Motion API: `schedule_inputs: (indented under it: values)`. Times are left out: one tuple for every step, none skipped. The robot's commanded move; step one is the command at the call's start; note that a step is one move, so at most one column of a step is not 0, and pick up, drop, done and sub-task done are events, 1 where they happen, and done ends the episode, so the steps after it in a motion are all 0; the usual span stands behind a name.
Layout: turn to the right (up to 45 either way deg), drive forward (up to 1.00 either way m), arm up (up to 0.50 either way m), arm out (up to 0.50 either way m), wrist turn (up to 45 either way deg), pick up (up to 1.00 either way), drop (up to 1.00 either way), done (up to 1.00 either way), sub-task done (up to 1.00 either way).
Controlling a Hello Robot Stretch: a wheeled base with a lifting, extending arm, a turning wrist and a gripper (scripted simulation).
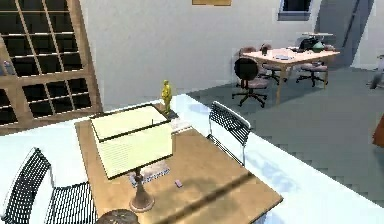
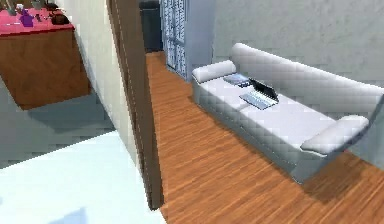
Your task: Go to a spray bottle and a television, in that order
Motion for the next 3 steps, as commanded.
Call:
schedule_inputs:
  values:
    - [45.0, 0.0, 0.0, 0.0, 0.0, 0.0, 0.0, 0.0, 0.0]
    - [9.0, 0.0, 0.0, 0.0, 0.0, 0.0, 0.0, 0.0, 0.0]
    - [0.0, 1.0, 0.0, 0.0, 0.0, 0.0, 0.0, 0.0, 0.0]
